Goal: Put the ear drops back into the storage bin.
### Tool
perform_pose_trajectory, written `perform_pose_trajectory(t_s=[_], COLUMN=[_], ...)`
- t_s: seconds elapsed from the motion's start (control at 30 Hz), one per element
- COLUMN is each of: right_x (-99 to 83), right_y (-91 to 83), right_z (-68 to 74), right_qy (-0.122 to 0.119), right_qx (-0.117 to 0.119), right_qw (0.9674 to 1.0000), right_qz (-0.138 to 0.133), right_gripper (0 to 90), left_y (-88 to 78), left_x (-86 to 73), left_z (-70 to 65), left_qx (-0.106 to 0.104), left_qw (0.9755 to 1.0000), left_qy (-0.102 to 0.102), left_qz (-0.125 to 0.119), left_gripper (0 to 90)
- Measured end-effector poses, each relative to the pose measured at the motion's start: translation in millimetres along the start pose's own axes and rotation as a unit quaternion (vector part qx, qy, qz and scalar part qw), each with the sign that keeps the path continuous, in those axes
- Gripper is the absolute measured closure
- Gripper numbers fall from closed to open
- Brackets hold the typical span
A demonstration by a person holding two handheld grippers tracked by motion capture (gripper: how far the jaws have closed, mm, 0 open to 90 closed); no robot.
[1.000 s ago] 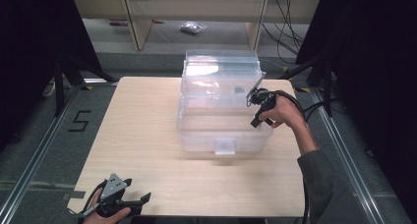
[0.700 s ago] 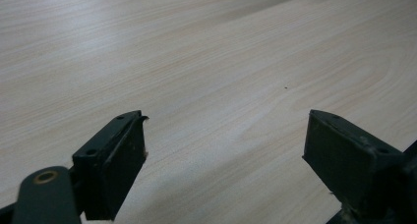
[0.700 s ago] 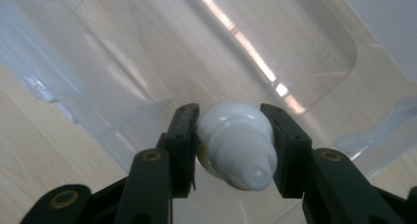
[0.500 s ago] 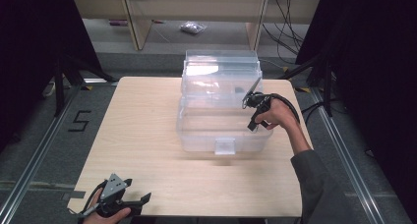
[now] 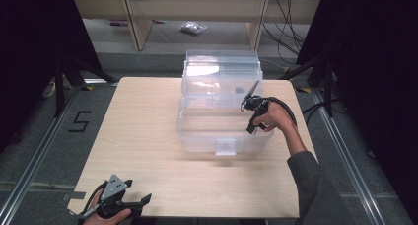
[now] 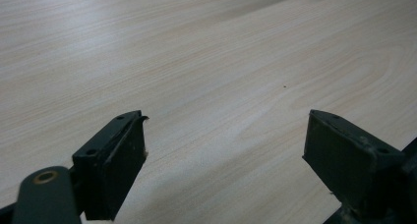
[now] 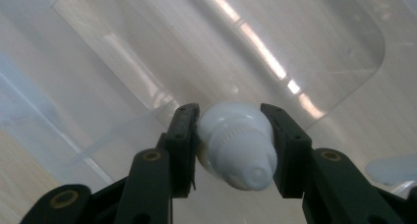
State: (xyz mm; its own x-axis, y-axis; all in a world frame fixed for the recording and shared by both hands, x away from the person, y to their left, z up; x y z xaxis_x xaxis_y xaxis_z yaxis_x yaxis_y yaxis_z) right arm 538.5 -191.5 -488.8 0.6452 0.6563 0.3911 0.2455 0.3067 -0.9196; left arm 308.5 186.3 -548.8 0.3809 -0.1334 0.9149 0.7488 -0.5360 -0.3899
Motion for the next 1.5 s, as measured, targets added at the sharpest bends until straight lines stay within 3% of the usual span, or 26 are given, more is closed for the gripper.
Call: perform_pose_trajectory(t_s=[0.13,0.23,0.37,0.4,0.43,0.73,0.77,0.87,0.9,0.93,0.97,1.07,1.17,1.2,1.27,1.3,1.37,1.43,1.47,1.5], right_x=[-1.0,-2.0,0.3,0.8,0.2,-4.8,-5.2,-5.9,-5.8,-5.8,-4.9,-5.9,-6.7,-6.7,-7.5,-7.8,-9.0,-10.3,-10.7,-10.7], right_y=[3.4,3.6,8.9,7.7,9.1,17.6,17.4,20.3,21.3,20.2,21.2,23.0,25.1,25.1,26.3,27.9,29.1,30.6,31.1,31.1], right_z=[-2.8,1.6,-2.2,1.1,0.3,-1.8,0.4,-2.5,-2.2,1.1,-0.6,1.4,-1.2,-1.2,-1.3,-2.1,-1.8,-2.0,-2.4,-2.4], right_qy=[-0.007,0.016,-0.017,0.004,0.008,0.002,0.016,0.003,0.004,0.021,0.015,0.028,0.021,0.021,0.025,0.019,0.024,0.025,0.023,0.023], right_qx=[-0.003,-0.001,0.007,0.005,0.0,0.006,0.006,0.006,0.006,0.003,0.003,0.003,0.001,0.001,-0.003,0.0,0.004,0.001,0.003,0.003], right_qw=[1.0,0.9998,0.9998,1.0,1.0,1.0,0.9998,0.9999,1.0,0.9997,0.9998,0.9994,0.9995,0.9995,0.9994,0.9996,0.9994,0.9993,0.9994,0.9994], right_qz=[0.001,0.012,-0.002,0.004,0.006,0.005,0.009,0.009,0.007,0.014,0.012,0.019,0.023,0.023,0.026,0.023,0.025,0.027,0.026,0.026], right_gripper=[60.1,60.1,60.1,60.1,60.1,60.1,60.1,60.1,60.1,60.1,60.1,60.1,60.1,60.1,60.1,60.1,60.0,60.1,60.0,60.0], left_y=[0.8,0.9,0.9,0.9,0.8,0.0,1.6,0.0,0.4,0.7,1.6,0.5,1.7,0.0,-0.1,2.1,-0.4,-0.2,2.0,2.0], left_x=[0.2,0.4,0.1,0.3,0.4,-0.5,0.6,-0.7,-0.4,-0.3,0.4,-0.5,0.5,-0.5,-0.7,0.2,-0.9,-0.9,0.5,0.5], left_z=[-0.9,-0.4,-0.8,-0.6,-0.9,-0.4,-2.0,-0.6,-0.8,-0.5,-1.6,-0.7,-1.8,-0.6,-0.6,-1.9,-0.5,-0.6,-2.5,-2.5], left_qx=[0.001,0.001,0.0,0.0,0.0,-0.004,0.0,-0.004,-0.002,-0.003,0.0,-0.003,-0.001,-0.005,-0.005,-0.002,-0.005,-0.003,-0.003,-0.003], left_qw=[1.0,1.0,1.0,1.0,1.0,1.0,0.9999,1.0,1.0,1.0,0.9999,1.0,1.0,1.0,1.0,0.9999,1.0,1.0,0.9999,0.9999], left_qy=[-0.005,-0.004,-0.005,-0.004,-0.004,0.003,-0.009,0.0,-0.001,-0.001,-0.008,-0.001,-0.008,0.002,0.002,-0.008,0.004,0.004,-0.009,-0.009], left_qz=[-0.004,-0.004,-0.004,-0.004,-0.004,0.004,-0.006,0.003,0.001,0.0,-0.006,0.002,-0.006,0.004,0.004,-0.005,0.007,0.007,-0.006,-0.006], left_gripper=[15.3,15.3,15.3,15.3,15.3,15.3,15.3,15.3,15.3,15.3,15.3,15.3,15.3,15.3,15.3,15.3,15.3,15.3,15.3,15.3])
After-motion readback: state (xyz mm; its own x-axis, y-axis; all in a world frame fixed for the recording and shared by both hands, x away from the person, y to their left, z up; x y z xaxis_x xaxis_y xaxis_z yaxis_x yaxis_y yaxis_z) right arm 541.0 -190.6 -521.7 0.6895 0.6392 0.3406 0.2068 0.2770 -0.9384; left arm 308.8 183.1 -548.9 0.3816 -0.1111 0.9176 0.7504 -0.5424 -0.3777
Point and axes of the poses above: each handheld gripper's, and its own axes: y roughly forward along the jaws, x roughly out of its top, z roughly to its left, the point moved 8 cm from there along y, roughly forward along the jaws, and after that the axes turned 15 degrees about -z, right-handed, at the moved point
